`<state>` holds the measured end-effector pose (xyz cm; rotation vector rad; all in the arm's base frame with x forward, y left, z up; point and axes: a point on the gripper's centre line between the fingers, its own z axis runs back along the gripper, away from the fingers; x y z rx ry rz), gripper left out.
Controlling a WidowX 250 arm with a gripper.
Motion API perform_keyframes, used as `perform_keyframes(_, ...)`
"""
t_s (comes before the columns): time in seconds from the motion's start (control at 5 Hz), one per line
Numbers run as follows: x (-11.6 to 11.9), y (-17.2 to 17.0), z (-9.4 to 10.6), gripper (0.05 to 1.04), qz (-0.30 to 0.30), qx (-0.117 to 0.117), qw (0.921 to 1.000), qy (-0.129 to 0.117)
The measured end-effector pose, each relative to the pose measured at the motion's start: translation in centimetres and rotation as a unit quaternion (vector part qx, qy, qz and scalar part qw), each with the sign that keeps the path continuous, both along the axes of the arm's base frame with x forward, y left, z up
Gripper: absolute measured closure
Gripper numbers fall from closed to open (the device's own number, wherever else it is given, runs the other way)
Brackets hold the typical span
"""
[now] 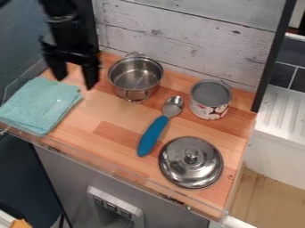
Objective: Move the silver pot to the bottom of the table
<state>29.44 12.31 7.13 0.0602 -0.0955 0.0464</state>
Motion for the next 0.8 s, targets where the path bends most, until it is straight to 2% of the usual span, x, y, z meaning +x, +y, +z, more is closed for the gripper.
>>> perform_keyframes(0.2,4.2,-4.0,0.0,0.084,-0.003,0.002,0.9999,-0.009)
perform_keyframes(0.4,8.4,-7.0,-0.2,0.083,0.013,-0.013,0.9994,-0.030)
perform_keyframes(0.6,10.3,-8.2,-0.9,0.083,0.025,-0.010,0.9990,-0.037)
perform_keyframes(0.8,10.5,-8.8,-2.2,0.083,0.026,-0.001,0.9991,-0.032)
